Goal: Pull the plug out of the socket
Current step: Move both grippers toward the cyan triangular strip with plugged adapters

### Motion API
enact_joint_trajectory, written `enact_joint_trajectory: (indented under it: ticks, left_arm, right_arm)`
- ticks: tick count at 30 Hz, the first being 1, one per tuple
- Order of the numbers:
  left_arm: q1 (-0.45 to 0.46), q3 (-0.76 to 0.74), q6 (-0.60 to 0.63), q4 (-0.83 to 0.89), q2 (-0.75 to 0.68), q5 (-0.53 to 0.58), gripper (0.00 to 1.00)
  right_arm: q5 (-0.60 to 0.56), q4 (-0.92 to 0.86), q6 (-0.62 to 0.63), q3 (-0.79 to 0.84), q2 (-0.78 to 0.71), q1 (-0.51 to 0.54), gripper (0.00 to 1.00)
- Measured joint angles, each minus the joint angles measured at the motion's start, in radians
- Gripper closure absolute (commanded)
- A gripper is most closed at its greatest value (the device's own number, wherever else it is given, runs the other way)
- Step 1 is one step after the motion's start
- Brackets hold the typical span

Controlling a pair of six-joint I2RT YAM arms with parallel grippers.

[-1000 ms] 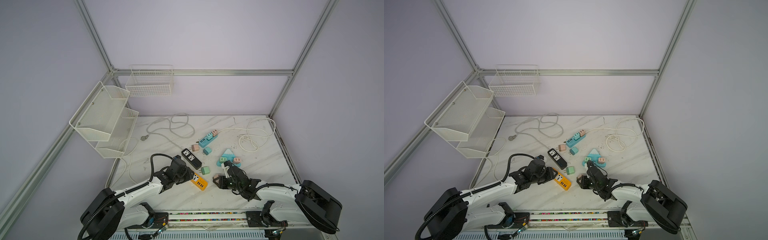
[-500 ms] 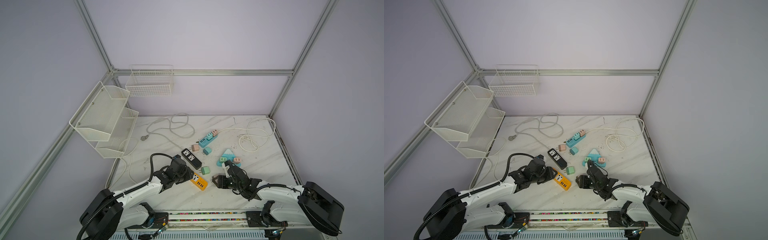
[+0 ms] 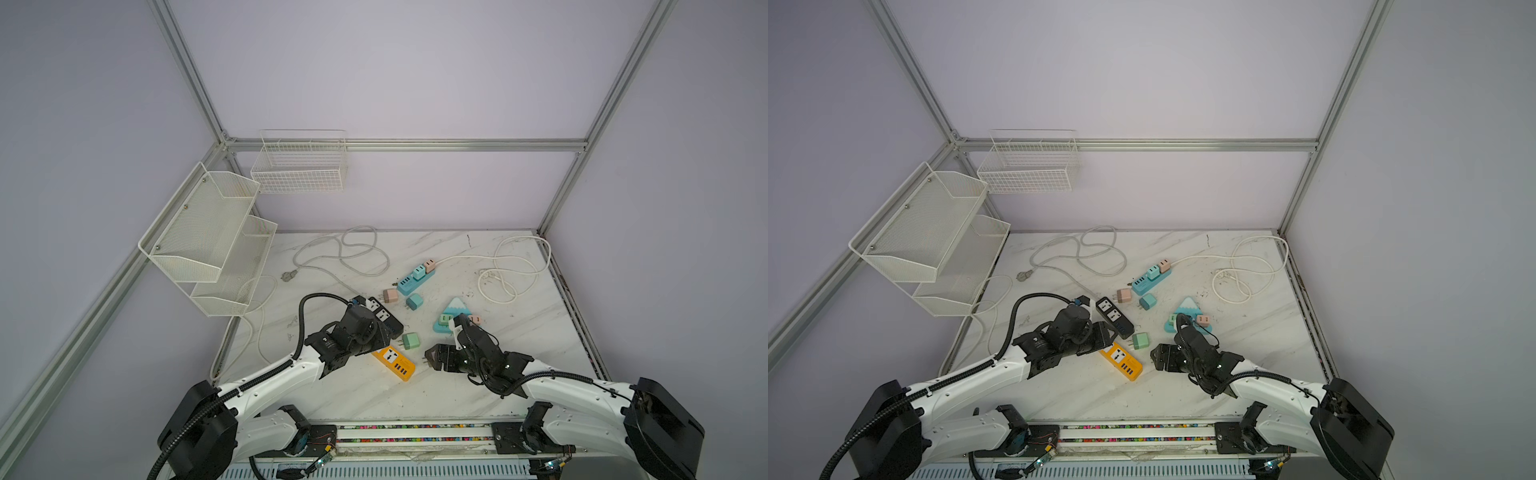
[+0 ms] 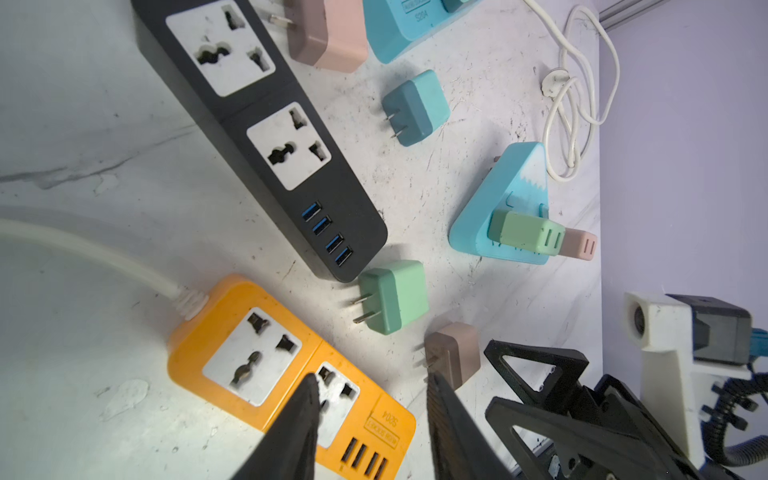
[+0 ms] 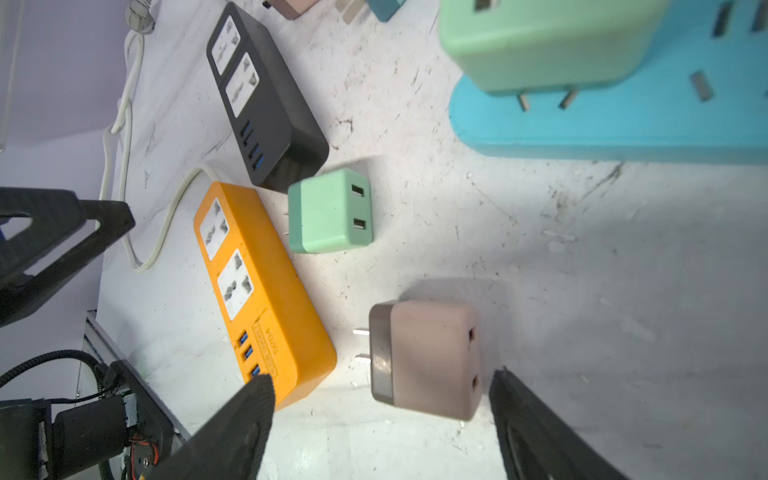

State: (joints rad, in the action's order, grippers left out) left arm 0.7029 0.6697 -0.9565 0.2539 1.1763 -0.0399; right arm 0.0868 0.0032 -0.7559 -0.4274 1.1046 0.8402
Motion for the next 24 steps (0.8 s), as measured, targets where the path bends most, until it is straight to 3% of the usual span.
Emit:
enact_joint_trajectory:
  ticks: [6,12,24]
  left_arm:
    - [0.005,0.060,0.038,-0.005,0.048,0.000,0.57]
    - [0.027,0.110,0.080,-0.045,0.123,-0.009,0.58]
    - [0.076,0.283,0.150,-0.225,0.437,-0.073,0.65]
  right_arm:
    - [-0.039,-0.103,-0.005,-0.068,-0.047,0.000,0.03]
    - [-0.083,-0.208,-0.010,-0.156,-0.109,-0.023,0.03]
    - [-0.111,-0.355,-0.001,-0.272,-0.148,-0.275,0.03]
